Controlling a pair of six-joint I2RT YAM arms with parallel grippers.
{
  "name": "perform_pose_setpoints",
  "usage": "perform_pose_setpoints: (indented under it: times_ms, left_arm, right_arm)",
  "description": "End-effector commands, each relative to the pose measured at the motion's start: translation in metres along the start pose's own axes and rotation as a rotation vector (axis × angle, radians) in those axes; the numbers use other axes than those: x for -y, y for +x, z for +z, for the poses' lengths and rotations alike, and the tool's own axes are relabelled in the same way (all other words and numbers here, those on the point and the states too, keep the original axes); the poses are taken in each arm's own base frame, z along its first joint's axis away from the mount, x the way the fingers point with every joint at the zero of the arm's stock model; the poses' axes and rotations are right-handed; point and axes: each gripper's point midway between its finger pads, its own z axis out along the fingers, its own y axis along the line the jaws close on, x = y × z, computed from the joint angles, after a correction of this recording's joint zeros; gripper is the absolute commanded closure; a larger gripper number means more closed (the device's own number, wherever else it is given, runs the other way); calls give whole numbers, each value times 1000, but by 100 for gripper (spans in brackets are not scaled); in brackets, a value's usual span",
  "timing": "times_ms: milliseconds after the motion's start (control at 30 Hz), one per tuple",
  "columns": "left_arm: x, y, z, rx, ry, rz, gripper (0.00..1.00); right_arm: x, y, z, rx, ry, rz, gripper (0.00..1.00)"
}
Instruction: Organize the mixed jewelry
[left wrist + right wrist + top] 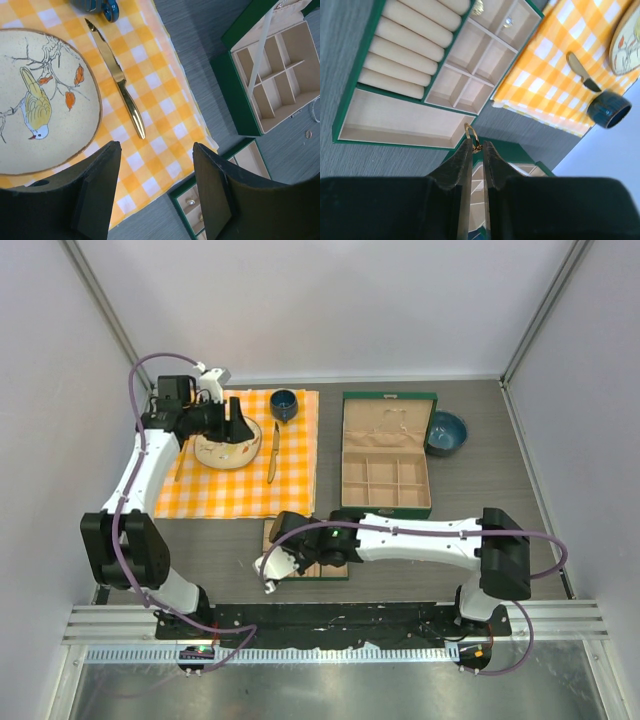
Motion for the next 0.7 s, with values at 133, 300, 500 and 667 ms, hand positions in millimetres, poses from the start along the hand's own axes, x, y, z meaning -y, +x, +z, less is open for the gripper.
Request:
perform_pose_setpoints:
  times_ms: [133, 300, 500, 667]
  left_arm:
    - [3, -21, 3, 25, 61, 73, 37]
    - [1, -18, 9, 13, 78, 74, 37]
    - [7, -20, 9, 33, 109, 70, 37]
    - [8, -22, 7, 43, 116, 68, 37]
  right_arm:
    - [-9, -28, 8, 26, -17, -215, 96]
    - [-22, -28, 19, 20, -27, -329, 96]
    - [-30, -24, 34, 14, -34, -432, 96]
    - [-31, -29, 45, 23, -35, -483, 96]
